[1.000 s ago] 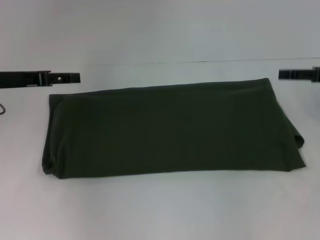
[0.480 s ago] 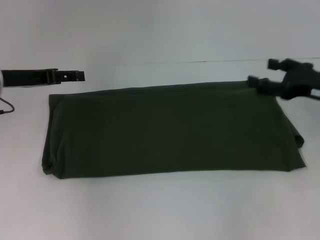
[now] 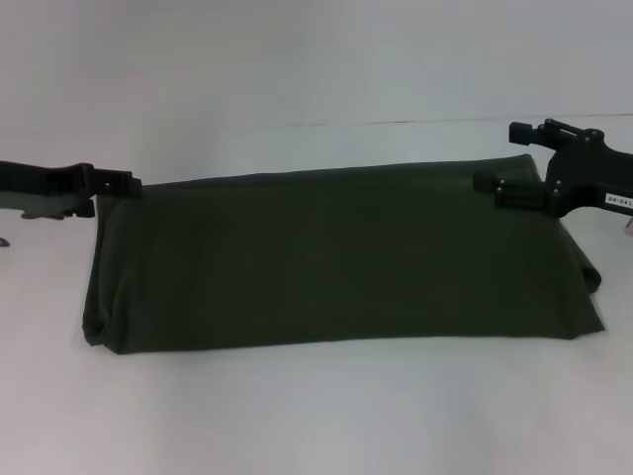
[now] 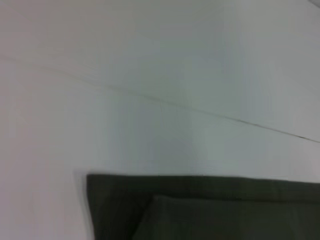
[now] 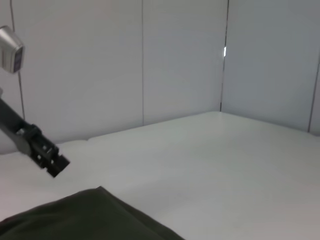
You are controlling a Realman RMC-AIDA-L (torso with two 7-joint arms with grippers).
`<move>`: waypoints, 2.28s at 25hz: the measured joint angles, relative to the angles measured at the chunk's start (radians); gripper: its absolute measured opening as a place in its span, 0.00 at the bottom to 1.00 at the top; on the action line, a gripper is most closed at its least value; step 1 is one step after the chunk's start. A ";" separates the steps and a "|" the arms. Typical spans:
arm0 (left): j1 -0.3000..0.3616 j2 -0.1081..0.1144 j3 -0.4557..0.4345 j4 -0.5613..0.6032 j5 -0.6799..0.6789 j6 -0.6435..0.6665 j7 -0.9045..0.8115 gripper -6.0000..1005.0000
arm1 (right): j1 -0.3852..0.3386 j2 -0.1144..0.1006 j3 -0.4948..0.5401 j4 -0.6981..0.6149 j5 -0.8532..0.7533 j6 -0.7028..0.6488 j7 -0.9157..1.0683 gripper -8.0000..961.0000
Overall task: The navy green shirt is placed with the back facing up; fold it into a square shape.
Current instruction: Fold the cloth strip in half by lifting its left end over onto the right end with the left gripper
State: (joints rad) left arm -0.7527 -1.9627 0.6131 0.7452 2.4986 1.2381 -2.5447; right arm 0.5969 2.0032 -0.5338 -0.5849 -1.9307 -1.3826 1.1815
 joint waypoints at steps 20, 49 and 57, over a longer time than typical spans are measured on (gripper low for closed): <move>0.011 -0.035 0.019 -0.104 0.002 -0.121 0.035 0.86 | 0.005 0.018 0.004 -0.003 0.031 0.003 -0.014 0.96; -0.005 -0.070 0.030 -0.156 -0.005 -0.172 0.082 0.86 | 0.028 0.017 0.003 0.002 0.026 0.017 0.000 0.96; 0.007 -0.064 0.018 -0.131 -0.017 -0.172 0.073 0.86 | 0.033 0.018 0.002 0.002 0.025 0.027 0.005 0.96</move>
State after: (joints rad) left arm -0.7460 -2.0272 0.6314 0.6137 2.4818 1.0657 -2.4715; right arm 0.6296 2.0216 -0.5317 -0.5828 -1.9053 -1.3554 1.1870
